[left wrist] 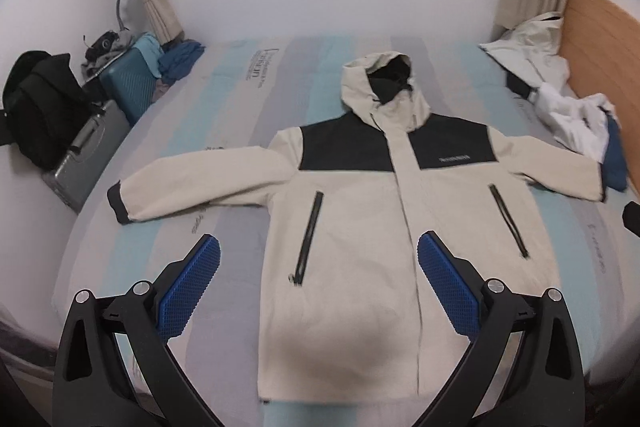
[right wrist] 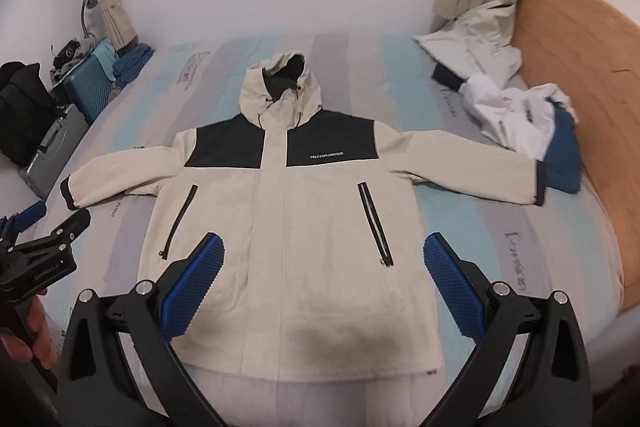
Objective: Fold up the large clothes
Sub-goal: 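Grasp the black sleeve cuff with the left gripper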
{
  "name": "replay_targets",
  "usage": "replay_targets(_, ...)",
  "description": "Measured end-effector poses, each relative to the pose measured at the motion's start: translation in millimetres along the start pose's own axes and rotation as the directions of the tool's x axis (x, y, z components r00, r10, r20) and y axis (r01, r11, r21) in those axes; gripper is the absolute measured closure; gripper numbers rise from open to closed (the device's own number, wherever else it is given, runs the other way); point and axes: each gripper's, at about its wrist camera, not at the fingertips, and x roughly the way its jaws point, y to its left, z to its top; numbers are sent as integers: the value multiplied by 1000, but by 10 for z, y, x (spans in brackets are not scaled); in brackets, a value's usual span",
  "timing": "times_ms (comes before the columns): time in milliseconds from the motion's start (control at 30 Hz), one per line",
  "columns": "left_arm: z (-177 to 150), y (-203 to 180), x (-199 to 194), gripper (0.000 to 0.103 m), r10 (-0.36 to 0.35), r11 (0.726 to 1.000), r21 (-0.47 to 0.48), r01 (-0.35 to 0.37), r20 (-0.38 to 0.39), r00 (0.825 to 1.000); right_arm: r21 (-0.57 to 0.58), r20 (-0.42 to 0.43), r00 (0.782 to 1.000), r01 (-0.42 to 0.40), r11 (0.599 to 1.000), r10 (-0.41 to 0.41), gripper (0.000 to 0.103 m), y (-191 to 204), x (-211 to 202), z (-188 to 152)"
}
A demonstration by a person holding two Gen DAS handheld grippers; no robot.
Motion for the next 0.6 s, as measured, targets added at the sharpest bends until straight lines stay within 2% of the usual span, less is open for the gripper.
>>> replay_targets(100,155,40,344,6,5,1000,-9,-6,-22,1000,-24,-42,999,-1,1000,0,7,-18,363,179)
replay_targets(167,238,117,531,6,40,999,-3,-40,2,999,-49,-43,999,15,999,-17,7,17,558,277)
replay_targets(333,463,543,1089,6,20,1000,9,-21,99,995,-77,28,1000,11,997,-9,7,242,1043,540)
replay_targets(400,528,742,1403,6,8,1000,22,-9,78,997,-86,67,998,-6,996,12,7,395,1255,634)
replay_targets(433,563,892,1632,6,30,999,29,-32,46,998,-87,43,999,-14,996,18,7,485,1427,687)
replay_targets(500,579,1171,1910,6,62,998,10,-63,30,998,-74,-20,1000,-20,997,19,7,630,1744,765)
replay_targets(600,562,1729,2369,6,170,985,-9,-170,-4,985,-35,-58,998,-30,999,28,7,863,2135,815)
